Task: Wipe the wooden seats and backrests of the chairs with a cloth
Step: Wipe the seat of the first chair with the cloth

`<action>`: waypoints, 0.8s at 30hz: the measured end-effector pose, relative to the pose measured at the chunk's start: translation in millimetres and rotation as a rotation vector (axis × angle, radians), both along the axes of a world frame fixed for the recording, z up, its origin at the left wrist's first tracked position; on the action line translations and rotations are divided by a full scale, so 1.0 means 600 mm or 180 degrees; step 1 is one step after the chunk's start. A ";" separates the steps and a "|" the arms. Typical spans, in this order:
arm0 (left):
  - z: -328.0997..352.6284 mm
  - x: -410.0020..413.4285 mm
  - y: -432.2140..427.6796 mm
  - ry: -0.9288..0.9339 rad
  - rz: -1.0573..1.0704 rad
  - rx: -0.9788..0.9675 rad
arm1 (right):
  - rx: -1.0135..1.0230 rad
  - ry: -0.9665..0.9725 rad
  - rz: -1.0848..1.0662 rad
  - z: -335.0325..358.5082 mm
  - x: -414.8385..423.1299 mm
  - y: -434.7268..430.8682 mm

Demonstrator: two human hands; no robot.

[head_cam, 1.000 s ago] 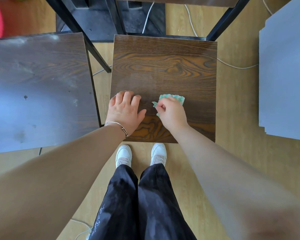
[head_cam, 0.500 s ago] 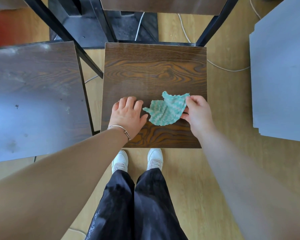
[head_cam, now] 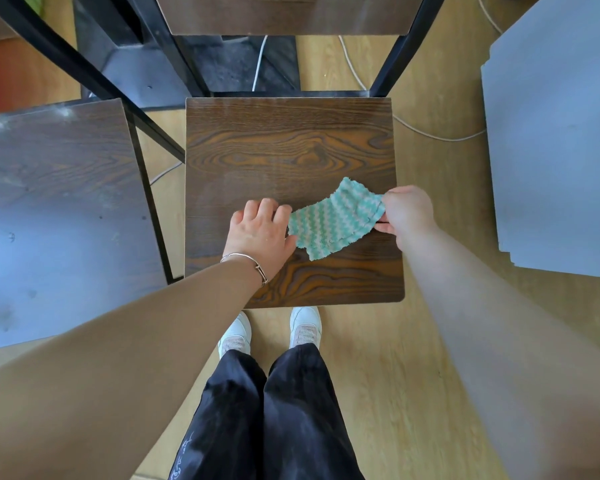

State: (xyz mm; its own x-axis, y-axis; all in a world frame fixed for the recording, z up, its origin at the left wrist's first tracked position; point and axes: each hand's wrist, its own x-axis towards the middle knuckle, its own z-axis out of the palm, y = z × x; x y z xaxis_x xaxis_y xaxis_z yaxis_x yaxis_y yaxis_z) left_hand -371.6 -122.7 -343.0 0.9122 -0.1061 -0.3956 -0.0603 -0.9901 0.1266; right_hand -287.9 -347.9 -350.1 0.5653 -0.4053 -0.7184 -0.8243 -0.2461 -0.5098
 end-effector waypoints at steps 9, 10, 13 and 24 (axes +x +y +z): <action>-0.019 0.049 -0.035 0.0213 0.0262 0.0109 | -0.1509 -0.1629 0.3952 -0.004 0.026 0.010; -0.022 0.054 -0.037 0.0262 0.0323 0.0104 | -0.1571 -0.1505 0.4080 -0.008 0.027 0.011; -0.028 0.064 -0.040 0.0382 0.0436 0.0001 | -0.1679 -0.1432 0.4006 -0.015 0.025 0.008; 0.052 0.105 0.030 -0.0964 0.0628 -0.1317 | -0.1431 -0.1937 0.2549 0.075 0.027 -0.006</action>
